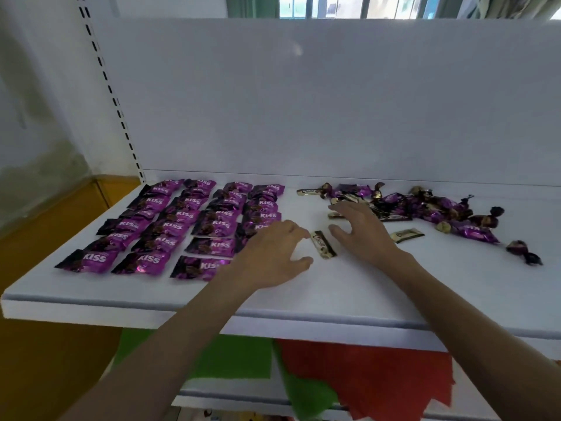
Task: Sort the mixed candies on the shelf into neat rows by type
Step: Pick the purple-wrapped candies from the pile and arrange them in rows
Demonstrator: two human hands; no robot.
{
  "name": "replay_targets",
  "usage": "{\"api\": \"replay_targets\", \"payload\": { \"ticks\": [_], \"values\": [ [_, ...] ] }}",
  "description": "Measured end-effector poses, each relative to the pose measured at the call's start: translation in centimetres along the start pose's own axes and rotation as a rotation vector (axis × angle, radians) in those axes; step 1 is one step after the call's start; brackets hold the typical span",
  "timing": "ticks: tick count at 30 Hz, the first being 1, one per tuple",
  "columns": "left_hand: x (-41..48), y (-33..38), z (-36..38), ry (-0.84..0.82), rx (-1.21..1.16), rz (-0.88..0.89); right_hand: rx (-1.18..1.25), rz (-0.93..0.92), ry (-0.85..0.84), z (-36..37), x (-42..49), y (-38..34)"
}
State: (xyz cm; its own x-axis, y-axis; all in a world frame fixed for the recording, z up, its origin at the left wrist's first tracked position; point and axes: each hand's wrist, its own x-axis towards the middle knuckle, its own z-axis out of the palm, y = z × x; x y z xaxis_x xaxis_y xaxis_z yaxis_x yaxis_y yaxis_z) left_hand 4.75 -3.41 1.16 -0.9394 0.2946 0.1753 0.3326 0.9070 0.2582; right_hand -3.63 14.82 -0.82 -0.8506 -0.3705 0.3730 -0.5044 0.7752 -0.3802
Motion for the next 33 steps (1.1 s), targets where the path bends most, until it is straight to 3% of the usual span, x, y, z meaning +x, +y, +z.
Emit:
{"api": "replay_targets", "payload": {
  "ticks": [5, 12, 20, 29, 33],
  "values": [
    [3.6, 1.3, 1.3, -0.097, 0.065, -0.04, -0.073, -0.099, -0.096, 0.4, 4.9, 3.2],
    [7.5, 2.6, 2.6, -0.156, 0.029, -0.261, -0.158, -0.177, -0.344, 2.3, 11.3, 4.8],
    [10.1, 4.0, 4.7, -0.183, 0.067, -0.418, -0.255, -0.237, -0.404, 1.9, 11.5, 7.7],
    [16.1, 8.7, 8.2, -0.265, 0.096, -0.355, -0.26, -0.16, -0.384, -3.8, 7.4, 16.8],
    [18.6, 12.1, 10.3, -0.254, 0.104, -0.202, -0.251, -0.097, -0.394, -6.4, 6.0, 20.2]
  ]
}}
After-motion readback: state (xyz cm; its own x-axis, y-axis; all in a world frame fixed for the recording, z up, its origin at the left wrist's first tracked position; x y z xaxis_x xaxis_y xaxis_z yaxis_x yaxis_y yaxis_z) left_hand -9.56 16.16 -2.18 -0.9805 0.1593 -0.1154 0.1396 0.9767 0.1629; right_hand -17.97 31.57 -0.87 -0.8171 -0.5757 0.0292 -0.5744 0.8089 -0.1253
